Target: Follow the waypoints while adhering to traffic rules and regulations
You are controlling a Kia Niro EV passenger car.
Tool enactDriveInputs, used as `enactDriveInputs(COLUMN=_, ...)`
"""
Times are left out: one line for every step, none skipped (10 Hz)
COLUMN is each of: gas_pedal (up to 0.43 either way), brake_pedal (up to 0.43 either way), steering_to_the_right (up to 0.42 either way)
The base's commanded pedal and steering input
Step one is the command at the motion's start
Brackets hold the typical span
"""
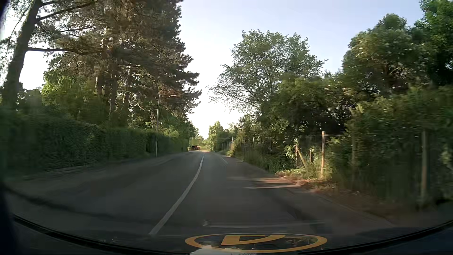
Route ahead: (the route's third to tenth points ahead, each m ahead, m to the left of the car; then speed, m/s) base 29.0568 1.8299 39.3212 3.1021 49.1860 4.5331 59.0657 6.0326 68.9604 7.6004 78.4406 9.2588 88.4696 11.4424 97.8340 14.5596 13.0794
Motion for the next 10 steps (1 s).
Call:
enactDriveInputs(gas_pedal=0.189, brake_pedal=0.0, steering_to_the_right=-0.043)
enactDriveInputs(gas_pedal=0.189, brake_pedal=0.0, steering_to_the_right=-0.042)
enactDriveInputs(gas_pedal=0.22, brake_pedal=0.0, steering_to_the_right=-0.041)
enactDriveInputs(gas_pedal=0.228, brake_pedal=0.0, steering_to_the_right=-0.041)
enactDriveInputs(gas_pedal=0.228, brake_pedal=0.0, steering_to_the_right=-0.04)
enactDriveInputs(gas_pedal=0.228, brake_pedal=0.0, steering_to_the_right=-0.039)
enactDriveInputs(gas_pedal=0.228, brake_pedal=0.0, steering_to_the_right=-0.034)
enactDriveInputs(gas_pedal=0.228, brake_pedal=0.0, steering_to_the_right=-0.028)
enactDriveInputs(gas_pedal=0.228, brake_pedal=0.0, steering_to_the_right=-0.02)
enactDriveInputs(gas_pedal=0.228, brake_pedal=0.0, steering_to_the_right=-0.018)
